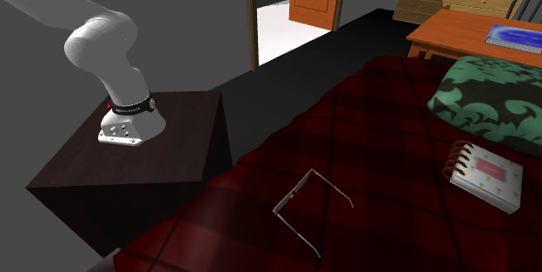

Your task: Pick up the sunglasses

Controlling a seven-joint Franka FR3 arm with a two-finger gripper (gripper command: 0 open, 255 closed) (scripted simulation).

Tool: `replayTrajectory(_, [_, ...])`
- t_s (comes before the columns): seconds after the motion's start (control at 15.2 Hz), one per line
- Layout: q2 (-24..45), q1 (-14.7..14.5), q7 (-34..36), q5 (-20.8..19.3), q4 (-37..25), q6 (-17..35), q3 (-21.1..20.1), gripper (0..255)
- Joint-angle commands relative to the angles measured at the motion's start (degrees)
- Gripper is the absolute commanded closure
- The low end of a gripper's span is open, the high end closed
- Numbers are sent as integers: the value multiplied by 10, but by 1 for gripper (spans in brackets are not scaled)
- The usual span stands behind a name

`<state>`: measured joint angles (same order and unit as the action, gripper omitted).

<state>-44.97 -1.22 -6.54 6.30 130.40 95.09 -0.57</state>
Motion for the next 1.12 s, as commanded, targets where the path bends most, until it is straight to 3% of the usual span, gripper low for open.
replayTrajectory(0.0, [0, 0, 0, 0, 0, 0, 0, 0])
replayTrajectory(0.53, [26, 10, -132, -48, 84, 88, 82, 0])
replayTrajectory(1.06, [111, 18, -265, -88, 117, 189, 169, 0])
